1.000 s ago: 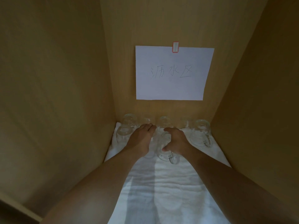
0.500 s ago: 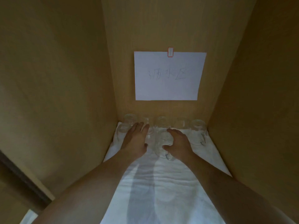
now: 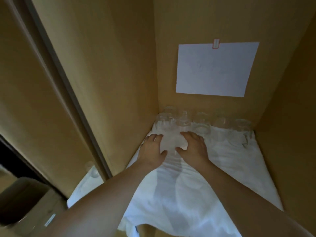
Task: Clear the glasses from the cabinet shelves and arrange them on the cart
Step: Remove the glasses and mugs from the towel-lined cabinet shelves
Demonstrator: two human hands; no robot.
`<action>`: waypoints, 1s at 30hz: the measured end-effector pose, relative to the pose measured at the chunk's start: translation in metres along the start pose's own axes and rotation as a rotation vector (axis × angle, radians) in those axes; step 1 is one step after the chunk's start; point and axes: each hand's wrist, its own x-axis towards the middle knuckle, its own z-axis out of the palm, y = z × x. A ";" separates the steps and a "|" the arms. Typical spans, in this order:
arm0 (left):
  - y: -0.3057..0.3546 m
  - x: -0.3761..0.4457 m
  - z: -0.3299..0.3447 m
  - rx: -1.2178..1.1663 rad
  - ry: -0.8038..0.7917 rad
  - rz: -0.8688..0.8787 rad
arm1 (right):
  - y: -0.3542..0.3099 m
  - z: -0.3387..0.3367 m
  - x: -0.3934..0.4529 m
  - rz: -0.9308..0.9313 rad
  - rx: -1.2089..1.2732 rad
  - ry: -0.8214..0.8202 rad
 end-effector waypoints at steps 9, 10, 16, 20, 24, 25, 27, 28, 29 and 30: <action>-0.026 -0.054 -0.030 -0.021 0.038 -0.061 | -0.037 0.010 -0.047 -0.026 0.013 -0.066; -0.026 -0.060 -0.032 -0.029 0.047 -0.063 | -0.041 0.010 -0.054 -0.026 0.011 -0.067; -0.037 -0.108 -0.047 -0.065 0.071 -0.001 | -0.077 0.012 -0.106 0.008 -0.028 -0.075; -0.053 -0.154 -0.066 -0.126 0.076 0.019 | -0.111 0.020 -0.150 0.029 -0.076 -0.079; -0.082 -0.204 -0.088 -0.113 0.074 0.041 | -0.153 0.035 -0.193 0.025 -0.108 -0.091; -0.092 -0.217 -0.093 -0.115 0.072 0.031 | -0.164 0.040 -0.203 0.018 -0.108 -0.085; -0.114 -0.242 -0.104 -0.109 0.068 -0.026 | -0.187 0.051 -0.225 0.009 -0.095 -0.090; -0.126 -0.254 -0.109 -0.098 0.069 -0.061 | -0.198 0.057 -0.236 0.005 -0.090 -0.107; -0.137 -0.266 -0.114 -0.087 0.071 -0.091 | -0.209 0.065 -0.245 -0.003 -0.087 -0.127; -0.149 -0.277 -0.120 -0.079 0.074 -0.116 | -0.220 0.072 -0.254 -0.016 -0.087 -0.147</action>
